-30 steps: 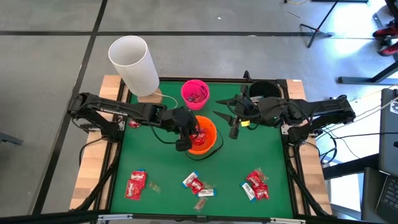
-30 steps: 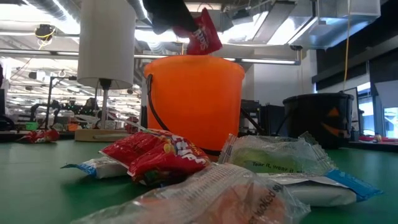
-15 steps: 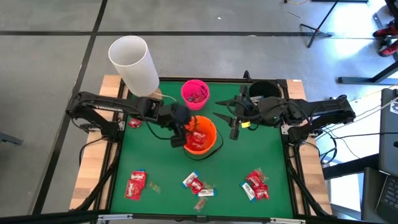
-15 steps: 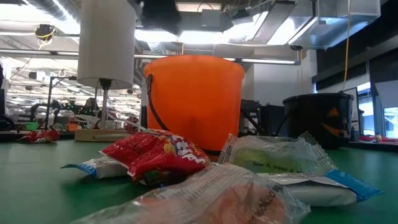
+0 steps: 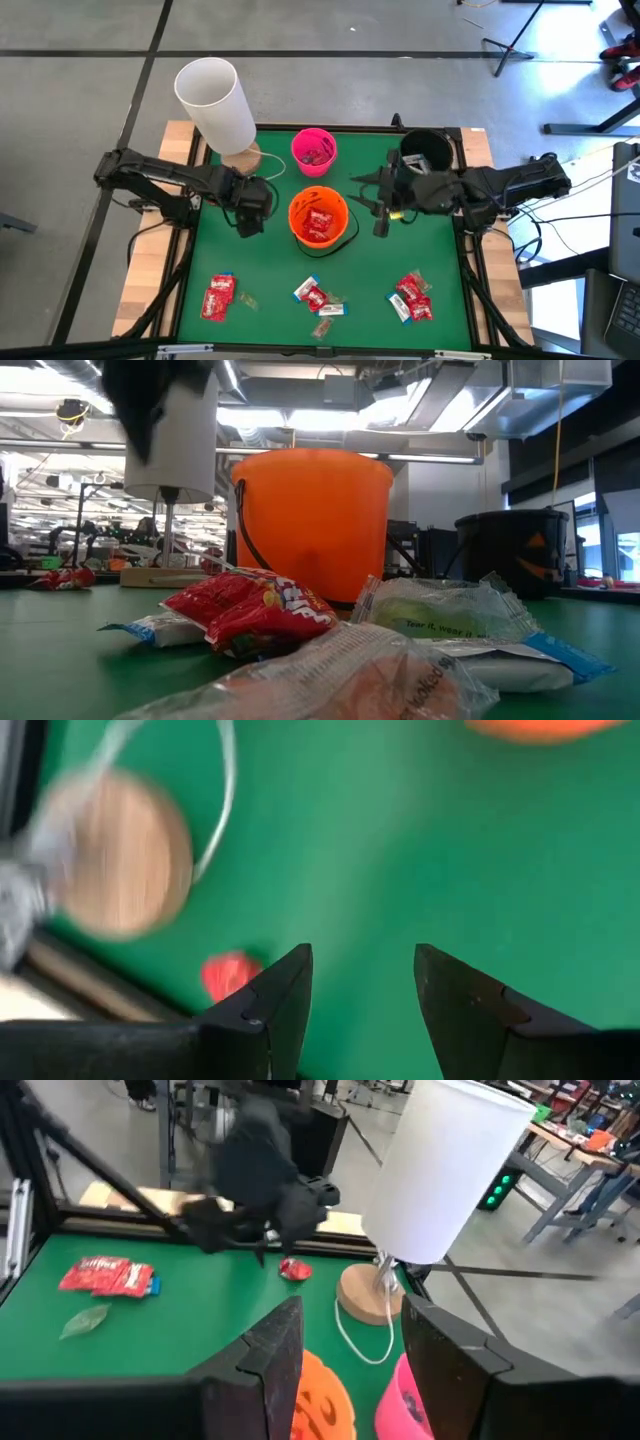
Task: Sort candy
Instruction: Put the red candy into the orange bucket
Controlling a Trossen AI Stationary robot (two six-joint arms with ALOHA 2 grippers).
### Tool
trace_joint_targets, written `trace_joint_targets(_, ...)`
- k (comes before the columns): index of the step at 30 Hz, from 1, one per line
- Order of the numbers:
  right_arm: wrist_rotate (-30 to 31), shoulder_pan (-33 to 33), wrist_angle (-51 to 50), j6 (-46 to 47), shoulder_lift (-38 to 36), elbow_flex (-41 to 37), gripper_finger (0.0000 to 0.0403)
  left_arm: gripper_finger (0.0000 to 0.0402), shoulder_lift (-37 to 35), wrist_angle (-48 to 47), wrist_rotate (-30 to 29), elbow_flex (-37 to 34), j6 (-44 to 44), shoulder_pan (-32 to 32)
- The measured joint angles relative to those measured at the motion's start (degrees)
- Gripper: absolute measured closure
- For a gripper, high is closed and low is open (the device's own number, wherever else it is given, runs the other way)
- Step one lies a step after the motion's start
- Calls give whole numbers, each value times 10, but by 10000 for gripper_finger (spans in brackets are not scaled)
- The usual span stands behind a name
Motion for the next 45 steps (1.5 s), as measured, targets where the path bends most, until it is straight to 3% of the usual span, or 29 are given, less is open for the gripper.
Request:
trace_joint_targets(6,69,57,-38,-1,0,0,237,234,-17,26,39,-183,-117,64)
trace_joint_targets(12,103,86,-5,-5,-1,-31,237,234,-17,130,45,-281,-117,149)
trace_joint_targets(19,114,85,5,-5,-4,-49,237,234,-17,149,0,-301,-97,223)
trace_joint_targets(26,114,85,10,-5,-4,-53,237,234,-17,149,-4,-301,-76,268)
trace_joint_targets(40,114,85,13,-3,-4,-54,237,235,-19,229,39,-383,-77,270)
trace_joint_targets(45,114,85,22,-14,-4,-54,237,267,-16,227,36,-367,-74,243)
